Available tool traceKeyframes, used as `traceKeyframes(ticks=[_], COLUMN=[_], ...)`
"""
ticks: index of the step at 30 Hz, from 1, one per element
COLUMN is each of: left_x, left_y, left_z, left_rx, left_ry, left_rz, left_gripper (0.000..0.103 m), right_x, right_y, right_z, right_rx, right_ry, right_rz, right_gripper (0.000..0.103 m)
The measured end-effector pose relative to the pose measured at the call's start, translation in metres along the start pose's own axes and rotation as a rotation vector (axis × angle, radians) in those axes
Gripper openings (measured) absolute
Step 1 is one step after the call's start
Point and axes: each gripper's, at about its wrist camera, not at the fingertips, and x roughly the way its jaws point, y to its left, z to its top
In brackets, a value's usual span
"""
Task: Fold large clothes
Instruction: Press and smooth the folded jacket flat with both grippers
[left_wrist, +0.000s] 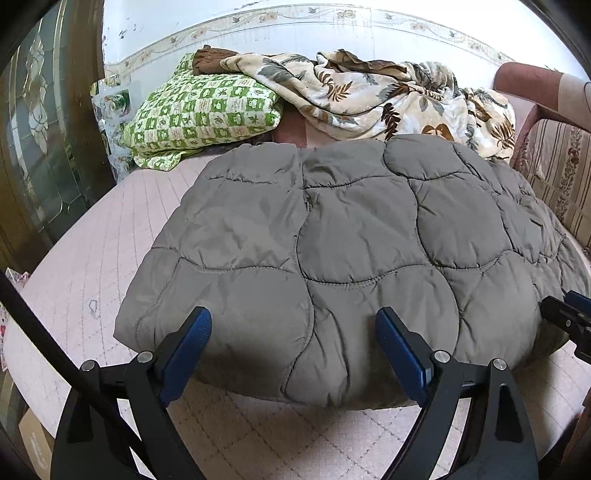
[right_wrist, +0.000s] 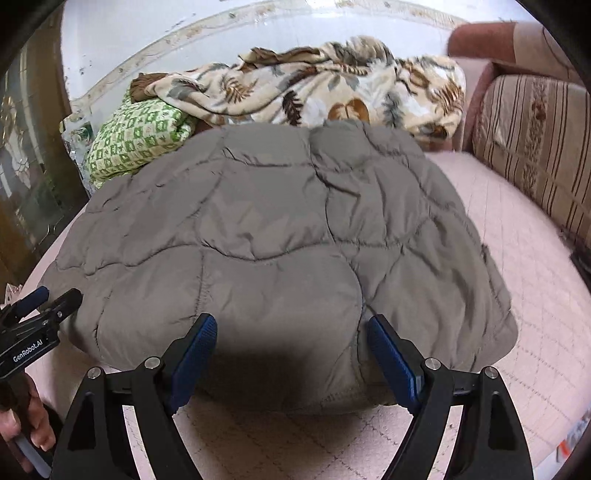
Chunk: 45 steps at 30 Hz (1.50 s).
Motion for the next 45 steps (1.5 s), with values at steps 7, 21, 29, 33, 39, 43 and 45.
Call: traceKeyframes(ticks=[7,21,29,33,39,43,45], left_x=[0.004,0.009,0.02,0.023,0.025,0.024,0.021], left_y=[-0.002,-0.002,0.005,0.008,0.014,0.017,0.019], left_z=[0.0,-0.001,-0.004,-0.004,-0.003,-0.002,0.0], left_rx=[0.014,0.009,-0.01,-0.032,-0.05,-0.06,-0.07], left_ry=[0.005,0.024,0.073,0.085,0.095,0.097,0.086], left_rz=[0.009,-0.001,-0.033,-0.055,-0.087,-0.097,-0.102], left_gripper=[0.09,0.091,0.096,0.098,0.099,0.099,0.099], right_x=[0.01,0.02,0.023,0.021,-0.015,-0.023,-0.021], right_y=[-0.003,-0.002,0.003,0.001,0.005,-0.003,-0.01], right_z=[-0.003,-0.005,-0.007,-0.004,0.006,0.01,0.013], right_rx=[0.014,-0.009,-0.032,-0.043,-0.101,-0.104,-0.065], right_ry=[0.039,0.065,0.082,0.135,0.111,0.101,0.103], right_rz=[0.013,0.004,-0.022,-0.013,-0.008,-0.041,-0.051], right_gripper=[0.092,0.095,0.095,0.095,0.095,0.095,0.095])
